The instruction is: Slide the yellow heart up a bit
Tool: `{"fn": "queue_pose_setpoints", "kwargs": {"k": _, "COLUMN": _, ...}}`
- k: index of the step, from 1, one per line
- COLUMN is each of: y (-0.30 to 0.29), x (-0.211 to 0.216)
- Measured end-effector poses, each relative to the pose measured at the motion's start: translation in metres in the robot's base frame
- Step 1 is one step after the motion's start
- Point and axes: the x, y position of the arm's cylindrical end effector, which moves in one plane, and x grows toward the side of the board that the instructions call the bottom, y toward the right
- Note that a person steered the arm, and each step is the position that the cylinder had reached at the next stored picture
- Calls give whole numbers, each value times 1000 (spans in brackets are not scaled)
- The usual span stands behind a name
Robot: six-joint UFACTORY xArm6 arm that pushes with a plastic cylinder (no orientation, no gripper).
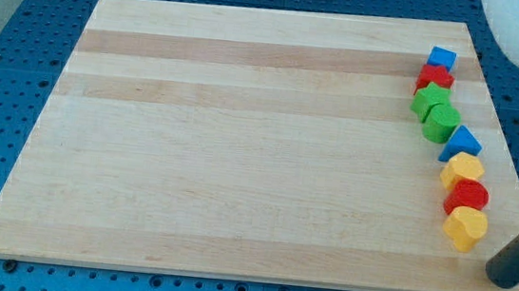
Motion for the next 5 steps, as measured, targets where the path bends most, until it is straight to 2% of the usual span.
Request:
{"fn": "queue_pose_setpoints", "kwargs": {"k": 2, "y": -7, "x": -19}}
{"fn": "queue_pose_setpoints", "kwargs": {"k": 5, "y": -15, "x": -8}}
